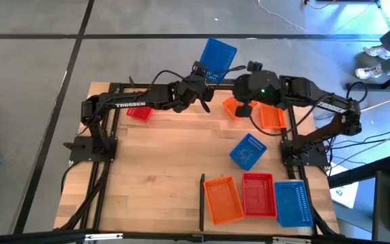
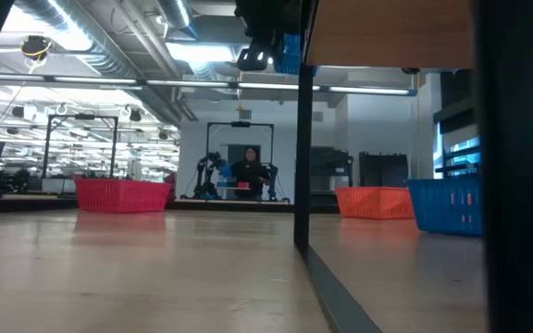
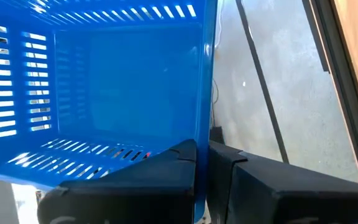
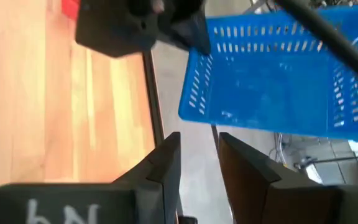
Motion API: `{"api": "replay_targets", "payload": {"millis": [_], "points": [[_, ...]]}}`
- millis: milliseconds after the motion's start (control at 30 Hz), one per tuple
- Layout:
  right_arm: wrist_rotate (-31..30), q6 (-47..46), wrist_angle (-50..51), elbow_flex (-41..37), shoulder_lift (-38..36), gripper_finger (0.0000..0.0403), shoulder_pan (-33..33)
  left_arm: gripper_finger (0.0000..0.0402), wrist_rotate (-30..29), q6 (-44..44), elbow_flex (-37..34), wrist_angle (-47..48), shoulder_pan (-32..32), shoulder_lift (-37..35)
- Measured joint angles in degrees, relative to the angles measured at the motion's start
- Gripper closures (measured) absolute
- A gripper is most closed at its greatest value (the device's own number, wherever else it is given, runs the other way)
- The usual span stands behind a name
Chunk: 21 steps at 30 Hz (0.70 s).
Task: Stack baskets on shelf by color
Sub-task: Stack the top blue basket on top of the blue basket on the shelf
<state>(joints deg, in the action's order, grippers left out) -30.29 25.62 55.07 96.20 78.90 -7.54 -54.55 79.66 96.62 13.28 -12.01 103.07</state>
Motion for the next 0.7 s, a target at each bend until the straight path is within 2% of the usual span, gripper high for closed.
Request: {"api": "replay_targets", "payload": {"millis": [100, 233, 333, 467, 567, 700], "points": [[0.0, -3.7, 0.4, 0.0, 0.3, 0.0292, -0.4, 0.0401, 0.0, -1.5, 0.0, 0.0, 0.0, 0.0], [-0.4, -17.6, 0.2, 0.0, 0.9, 0.0292, -2.6, 0.0401, 0.0, -7.6, 0.0, 0.0, 0.0, 0.0], [-7.3, -30.2, 1.2, 0.0, 0.9, 0.0292, -4.4, 0.0401, -0.1, -10.9, 0.0, -0.4, 0.0, 0.0], [-14.5, -40.3, 1.0, 0.0, 0.9, 0.0292, -4.7, 0.0401, -0.1, -12.0, 0.0, -0.4, -0.1, 0.0], [-14.7, -45.5, 0.3, 0.0, 0.9, 0.0292, -4.7, 0.0401, 0.0, -12.1, 0.0, -0.5, -0.1, 0.0], [-11.2, -49.6, -2.0, 0.0, 0.9, 0.0292, -4.8, 0.0401, 0.0, -12.2, 0.0, -0.5, -0.1, 0.0]]}}
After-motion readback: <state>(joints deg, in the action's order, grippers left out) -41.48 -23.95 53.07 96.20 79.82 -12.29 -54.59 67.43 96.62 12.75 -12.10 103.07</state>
